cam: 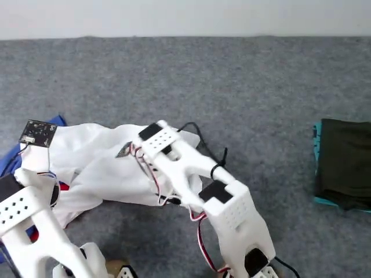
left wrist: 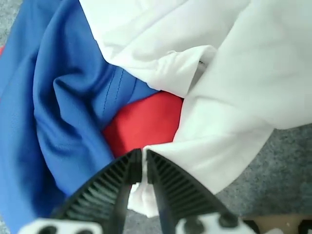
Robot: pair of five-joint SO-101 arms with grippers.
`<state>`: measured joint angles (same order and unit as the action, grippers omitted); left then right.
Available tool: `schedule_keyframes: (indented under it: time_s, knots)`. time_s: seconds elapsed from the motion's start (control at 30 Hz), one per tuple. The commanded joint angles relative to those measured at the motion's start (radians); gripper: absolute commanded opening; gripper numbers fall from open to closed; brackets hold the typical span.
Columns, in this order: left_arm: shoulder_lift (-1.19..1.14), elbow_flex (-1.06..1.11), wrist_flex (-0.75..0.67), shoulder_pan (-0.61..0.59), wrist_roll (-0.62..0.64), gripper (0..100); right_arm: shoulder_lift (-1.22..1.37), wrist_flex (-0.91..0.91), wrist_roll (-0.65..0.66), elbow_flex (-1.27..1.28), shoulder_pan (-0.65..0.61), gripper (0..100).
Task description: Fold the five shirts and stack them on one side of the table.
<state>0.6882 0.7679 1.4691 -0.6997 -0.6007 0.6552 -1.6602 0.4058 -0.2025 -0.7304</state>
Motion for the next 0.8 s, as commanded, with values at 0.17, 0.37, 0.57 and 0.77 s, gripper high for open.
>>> schedule_keyframes:
  time_s: [0.17, 0.37, 0.57, 0.77]
  knots:
    - [0.026, -0.206, 0.083, 0.000, 0.029, 1, -0.188, -0.110, 0.037, -0.058, 0.179, 1.0]
    - [0.025, -0.446, 0.163, 0.058, 0.037, 1, -0.427, -0.133, 0.077, -0.107, 0.302, 1.0]
    - [0.025, -0.722, 0.210, 0.207, 0.091, 1, -0.705, -0.131, 0.092, -0.109, 0.375, 1.0]
    - [0.025, -0.937, 0.212, 0.292, 0.121, 1, -0.954, -0.130, 0.110, -0.110, 0.456, 1.0]
